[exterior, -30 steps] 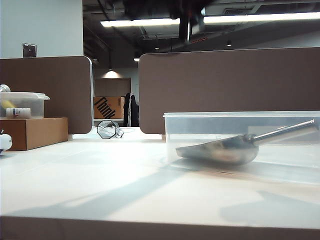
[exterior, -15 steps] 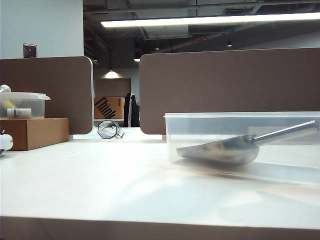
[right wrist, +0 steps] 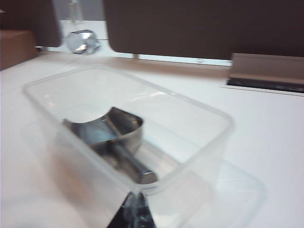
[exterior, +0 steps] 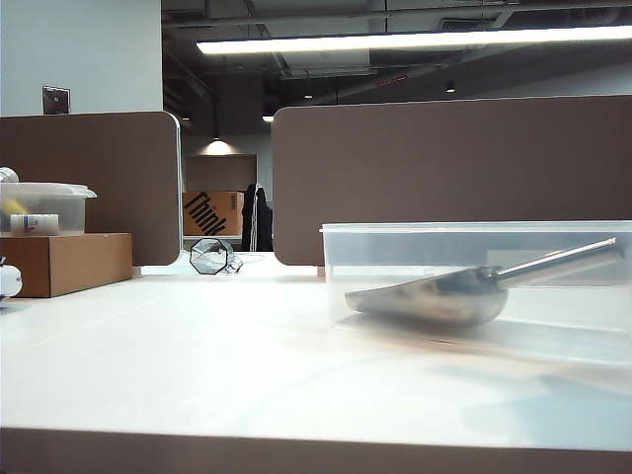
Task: Pick up the metal ice scoop from the table and place it inside the transparent plastic box.
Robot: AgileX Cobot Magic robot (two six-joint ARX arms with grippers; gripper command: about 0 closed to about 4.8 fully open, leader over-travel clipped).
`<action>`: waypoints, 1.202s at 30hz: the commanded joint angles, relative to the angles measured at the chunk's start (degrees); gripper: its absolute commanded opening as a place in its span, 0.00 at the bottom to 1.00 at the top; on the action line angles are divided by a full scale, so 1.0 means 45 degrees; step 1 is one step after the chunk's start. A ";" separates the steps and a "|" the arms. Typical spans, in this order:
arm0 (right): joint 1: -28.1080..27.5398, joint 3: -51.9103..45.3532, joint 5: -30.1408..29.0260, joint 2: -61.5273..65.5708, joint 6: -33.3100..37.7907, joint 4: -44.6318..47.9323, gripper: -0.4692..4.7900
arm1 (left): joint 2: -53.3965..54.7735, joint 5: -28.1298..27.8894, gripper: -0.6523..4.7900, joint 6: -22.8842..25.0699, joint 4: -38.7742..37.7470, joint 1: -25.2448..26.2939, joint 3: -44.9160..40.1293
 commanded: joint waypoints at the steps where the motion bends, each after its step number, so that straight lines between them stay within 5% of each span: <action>1: -0.0884 0.0015 -0.0019 0.0005 -0.0024 0.0223 0.09 | -0.0549 -0.0646 0.11 0.0189 -0.0228 -0.0199 -0.0068; 11: -0.3376 0.0015 0.0029 0.0005 -0.0024 0.0219 0.09 | -0.4415 -0.0680 0.11 -0.0398 0.0039 -0.0641 -0.4915; 15: -0.3925 0.0015 0.0024 0.0005 -0.0024 0.0223 0.09 | -0.6732 0.0403 0.11 -0.1239 0.1501 -0.0651 -0.7878; 23: -0.3963 0.0015 0.0015 0.0005 -0.0024 0.0223 0.09 | -1.1744 0.2254 0.11 -0.1258 0.3400 -0.0651 -1.3168; 36: -0.3978 0.0015 0.0015 0.0005 -0.0024 0.0219 0.09 | -1.5577 0.2871 0.11 -0.1967 0.3347 -0.0651 -1.5771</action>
